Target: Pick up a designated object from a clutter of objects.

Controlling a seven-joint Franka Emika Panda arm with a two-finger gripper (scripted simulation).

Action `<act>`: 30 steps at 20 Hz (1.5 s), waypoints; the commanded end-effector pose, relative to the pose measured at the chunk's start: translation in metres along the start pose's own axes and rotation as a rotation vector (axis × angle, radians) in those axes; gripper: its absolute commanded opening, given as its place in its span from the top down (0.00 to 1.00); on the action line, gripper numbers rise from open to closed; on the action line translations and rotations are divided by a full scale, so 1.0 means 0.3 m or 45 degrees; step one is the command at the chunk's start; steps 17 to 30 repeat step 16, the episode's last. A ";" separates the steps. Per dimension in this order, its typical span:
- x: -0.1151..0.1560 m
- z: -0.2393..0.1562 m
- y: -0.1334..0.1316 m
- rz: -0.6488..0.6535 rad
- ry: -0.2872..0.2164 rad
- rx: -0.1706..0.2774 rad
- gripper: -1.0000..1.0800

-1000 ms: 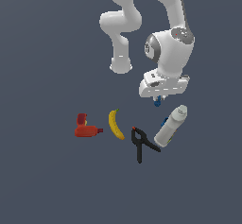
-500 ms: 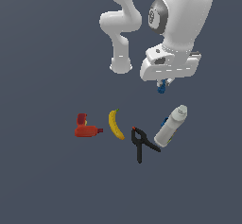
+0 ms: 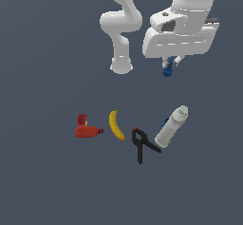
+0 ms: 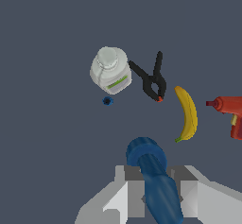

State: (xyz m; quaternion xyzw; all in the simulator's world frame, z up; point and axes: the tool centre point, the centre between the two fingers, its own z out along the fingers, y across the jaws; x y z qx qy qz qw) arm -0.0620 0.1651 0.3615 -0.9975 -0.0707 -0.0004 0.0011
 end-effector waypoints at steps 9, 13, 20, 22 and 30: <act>0.021 -0.205 0.017 0.002 -0.001 -0.003 1.00; 0.027 -0.232 0.019 0.002 -0.001 -0.003 1.00; 0.029 -0.236 0.019 0.002 -0.001 -0.003 1.00; 0.029 -0.236 0.019 0.002 -0.001 -0.003 1.00; 0.029 -0.236 0.019 0.002 -0.001 -0.003 1.00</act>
